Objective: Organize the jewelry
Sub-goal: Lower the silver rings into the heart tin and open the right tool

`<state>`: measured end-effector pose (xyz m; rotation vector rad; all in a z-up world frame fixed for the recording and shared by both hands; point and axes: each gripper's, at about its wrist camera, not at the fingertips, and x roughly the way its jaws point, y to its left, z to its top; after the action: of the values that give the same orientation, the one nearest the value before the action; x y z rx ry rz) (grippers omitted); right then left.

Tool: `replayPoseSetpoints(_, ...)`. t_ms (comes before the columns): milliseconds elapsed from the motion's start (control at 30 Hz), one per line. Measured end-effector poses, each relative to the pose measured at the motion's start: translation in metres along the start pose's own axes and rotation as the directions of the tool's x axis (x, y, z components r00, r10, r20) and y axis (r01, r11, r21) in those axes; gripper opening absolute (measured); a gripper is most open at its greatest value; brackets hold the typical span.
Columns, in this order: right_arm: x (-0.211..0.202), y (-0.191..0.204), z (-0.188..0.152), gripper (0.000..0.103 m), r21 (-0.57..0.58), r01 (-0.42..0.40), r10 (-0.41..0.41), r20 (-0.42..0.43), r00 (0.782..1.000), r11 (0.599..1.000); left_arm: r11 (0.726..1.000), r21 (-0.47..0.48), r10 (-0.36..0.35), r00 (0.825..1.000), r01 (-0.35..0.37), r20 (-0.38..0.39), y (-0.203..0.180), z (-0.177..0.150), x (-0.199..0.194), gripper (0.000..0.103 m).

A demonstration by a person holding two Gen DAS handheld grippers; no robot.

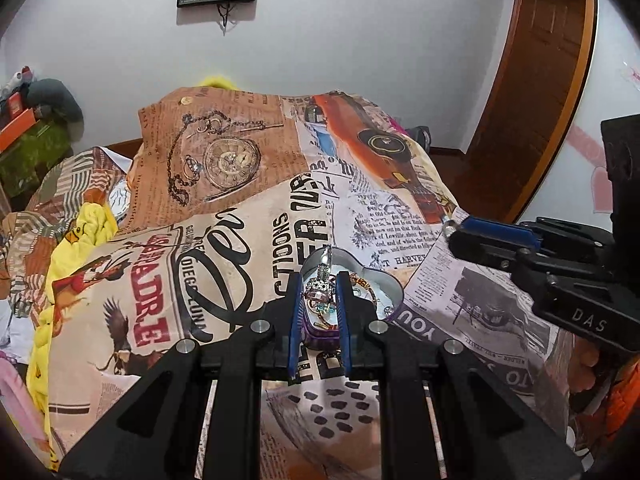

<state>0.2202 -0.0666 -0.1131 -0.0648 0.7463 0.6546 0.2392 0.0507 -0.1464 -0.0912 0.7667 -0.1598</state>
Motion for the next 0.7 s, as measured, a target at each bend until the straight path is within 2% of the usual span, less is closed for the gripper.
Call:
replayPoseSetpoints(433,0.050,-0.005,-0.014,0.019,-0.002,-0.020,0.019,-0.136,0.991,1.000,0.999,0.014,-0.031,0.995,0.032,-0.092,0.001,-0.011,0.048,0.015)
replayPoseSetpoints(700,0.064,-0.004,-0.017,0.019,-0.019,-0.033,0.030,-0.171,0.985,0.999,0.999,0.016,-0.046,0.991,0.049,-0.122,0.001,-0.014,0.061,0.015)
